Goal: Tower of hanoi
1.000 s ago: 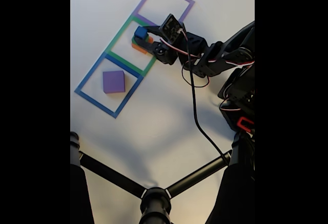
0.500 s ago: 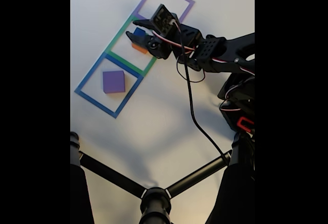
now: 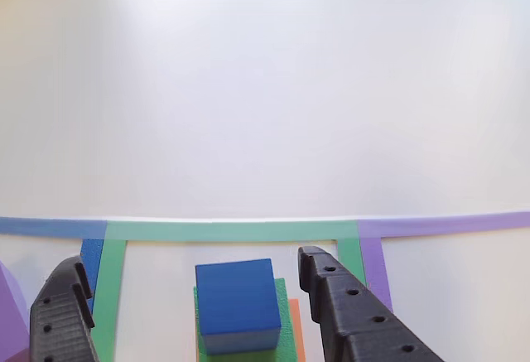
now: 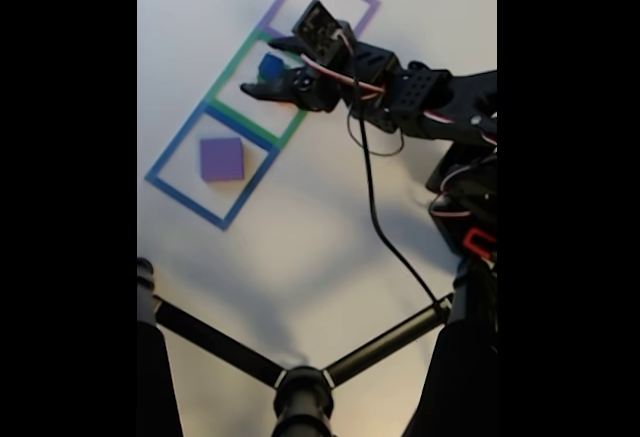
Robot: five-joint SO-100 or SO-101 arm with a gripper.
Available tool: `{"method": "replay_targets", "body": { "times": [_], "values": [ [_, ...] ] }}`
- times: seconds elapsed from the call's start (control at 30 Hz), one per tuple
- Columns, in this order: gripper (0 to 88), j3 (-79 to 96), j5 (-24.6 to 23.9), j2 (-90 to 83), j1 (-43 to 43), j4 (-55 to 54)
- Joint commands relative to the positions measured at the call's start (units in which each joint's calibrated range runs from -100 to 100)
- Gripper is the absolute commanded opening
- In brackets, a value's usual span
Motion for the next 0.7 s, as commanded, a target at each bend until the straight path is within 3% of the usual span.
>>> {"method": "replay_targets", "body": {
  "times": [0.0,0.3,0.67],
  "values": [
    [31.5,0.8,0.0,-4.3,1.1,0.1],
    [27.7,3.7,0.0,-3.7,1.6,-1.7],
    [15.6,4.9,0.0,-2.9,0.4,-3.8]
  ]
}}
